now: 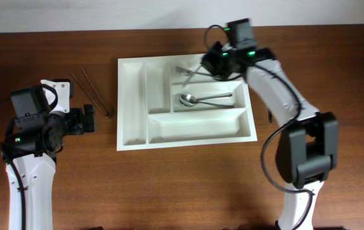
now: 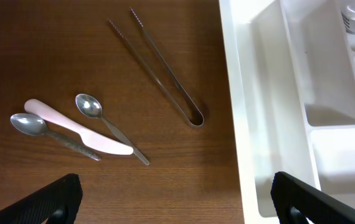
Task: Pack container
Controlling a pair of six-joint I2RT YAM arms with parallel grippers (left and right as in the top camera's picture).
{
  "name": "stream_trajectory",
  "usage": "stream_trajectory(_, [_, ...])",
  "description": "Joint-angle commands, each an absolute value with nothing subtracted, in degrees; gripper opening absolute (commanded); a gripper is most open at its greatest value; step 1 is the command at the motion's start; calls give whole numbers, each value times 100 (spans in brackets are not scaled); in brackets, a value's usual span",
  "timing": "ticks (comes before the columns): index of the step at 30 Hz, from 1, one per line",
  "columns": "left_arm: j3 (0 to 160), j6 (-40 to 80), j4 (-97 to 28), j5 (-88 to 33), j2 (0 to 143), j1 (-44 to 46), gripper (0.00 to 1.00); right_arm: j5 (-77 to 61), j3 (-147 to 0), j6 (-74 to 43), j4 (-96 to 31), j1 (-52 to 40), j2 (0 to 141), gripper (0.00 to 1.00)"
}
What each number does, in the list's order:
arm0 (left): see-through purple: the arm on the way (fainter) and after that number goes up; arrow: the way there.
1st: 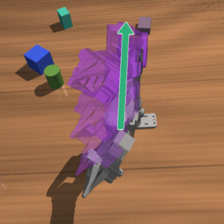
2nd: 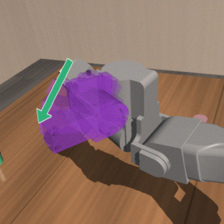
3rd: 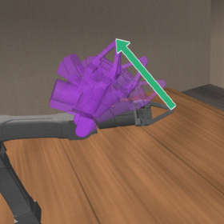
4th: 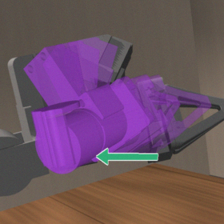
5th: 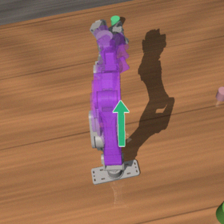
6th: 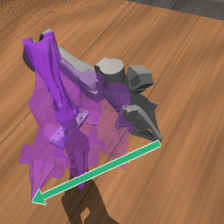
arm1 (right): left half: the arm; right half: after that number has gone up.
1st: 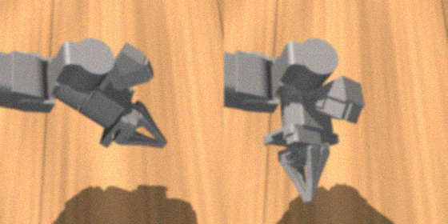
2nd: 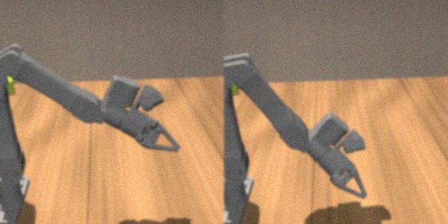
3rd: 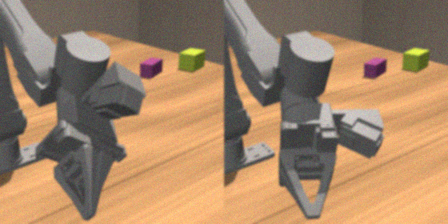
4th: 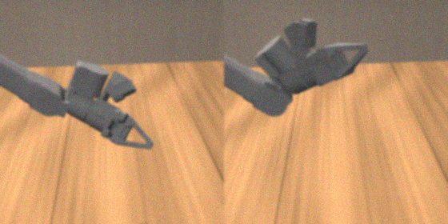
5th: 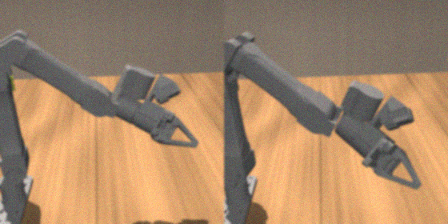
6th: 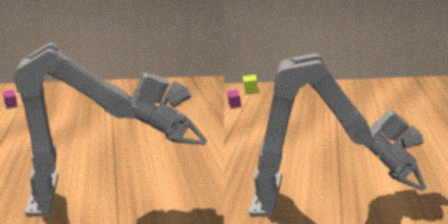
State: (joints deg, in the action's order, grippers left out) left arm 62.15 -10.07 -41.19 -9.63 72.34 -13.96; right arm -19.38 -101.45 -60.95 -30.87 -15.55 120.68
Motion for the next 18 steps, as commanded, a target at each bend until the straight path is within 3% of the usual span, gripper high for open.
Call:
stream_trajectory(1, [6305, -1083, -4123, -963, 7242, -1415, 99, -224, -10232, -7911, -3035, -1914, 11865, 4])
stream_trajectory(7, [6305, -1083, -4123, -961, 7242, -1415, 99, 674, -10232, -8473, -2646, -2005, 11876, 4])
stream_trajectory(18, [6305, -1083, -4123, -963, 7242, -1415, 99, 436, -10224, -8475, -2547, -1800, 12138, 4])
